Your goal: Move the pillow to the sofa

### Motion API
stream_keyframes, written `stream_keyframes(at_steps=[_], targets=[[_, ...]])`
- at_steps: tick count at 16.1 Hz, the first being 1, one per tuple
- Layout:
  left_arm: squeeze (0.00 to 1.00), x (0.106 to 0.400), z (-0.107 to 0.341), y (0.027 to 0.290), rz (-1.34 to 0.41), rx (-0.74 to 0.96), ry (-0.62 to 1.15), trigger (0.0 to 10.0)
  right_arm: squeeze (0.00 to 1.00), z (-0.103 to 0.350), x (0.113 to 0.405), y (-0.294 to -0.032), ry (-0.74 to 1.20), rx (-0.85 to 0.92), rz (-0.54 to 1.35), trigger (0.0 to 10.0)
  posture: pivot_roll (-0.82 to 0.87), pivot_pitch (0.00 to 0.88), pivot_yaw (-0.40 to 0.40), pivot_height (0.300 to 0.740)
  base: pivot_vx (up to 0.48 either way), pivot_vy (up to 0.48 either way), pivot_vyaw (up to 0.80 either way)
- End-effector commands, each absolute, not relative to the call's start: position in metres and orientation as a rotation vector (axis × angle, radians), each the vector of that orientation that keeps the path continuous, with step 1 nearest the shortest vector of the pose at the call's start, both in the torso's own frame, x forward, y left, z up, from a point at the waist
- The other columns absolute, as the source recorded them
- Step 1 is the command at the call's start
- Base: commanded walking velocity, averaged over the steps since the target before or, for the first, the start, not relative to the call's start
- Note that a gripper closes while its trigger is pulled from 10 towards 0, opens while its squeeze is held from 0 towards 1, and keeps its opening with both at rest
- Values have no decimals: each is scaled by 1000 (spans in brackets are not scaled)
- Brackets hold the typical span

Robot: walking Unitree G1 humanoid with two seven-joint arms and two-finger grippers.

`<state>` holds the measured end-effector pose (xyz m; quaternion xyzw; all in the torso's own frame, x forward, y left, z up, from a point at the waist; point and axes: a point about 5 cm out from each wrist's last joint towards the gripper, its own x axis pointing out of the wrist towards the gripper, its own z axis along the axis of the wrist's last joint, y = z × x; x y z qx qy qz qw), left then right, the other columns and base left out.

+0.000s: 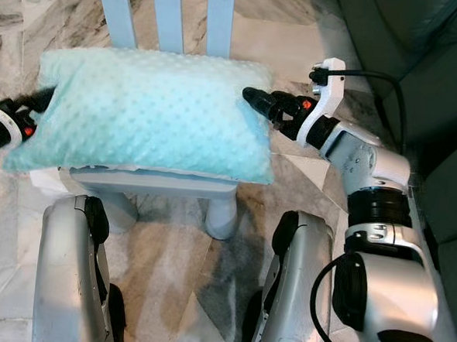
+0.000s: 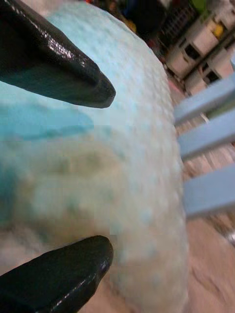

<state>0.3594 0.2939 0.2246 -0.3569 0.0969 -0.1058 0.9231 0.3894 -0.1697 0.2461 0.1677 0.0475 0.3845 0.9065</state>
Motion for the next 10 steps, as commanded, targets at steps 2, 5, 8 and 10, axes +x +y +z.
stream_keyframes(at_steps=[2, 5, 8, 10], targets=[[0, 352, 227, 287, -338, -792, 266, 10000, 0, 245, 388, -170, 121, 358, 823, 10000, 79, 310, -25, 319, 0, 0, 0], [0, 340, 223, 283, -454, -750, 355, 10000, 0, 239, 385, -162, 163, 375, 875, 10000, 82, 316, -23, 319, 0, 0, 0], [0, 317, 209, 277, -573, -601, 469, 0, 0, 224, 382, -151, 237, 353, 902, 0, 85, 319, -21, 319, 0, 0, 0], [0, 307, 199, 277, -598, -526, 527, 0, 0, 225, 381, -149, 240, 355, 905, 0, 88, 322, -20, 319, 0, 0, 0]])
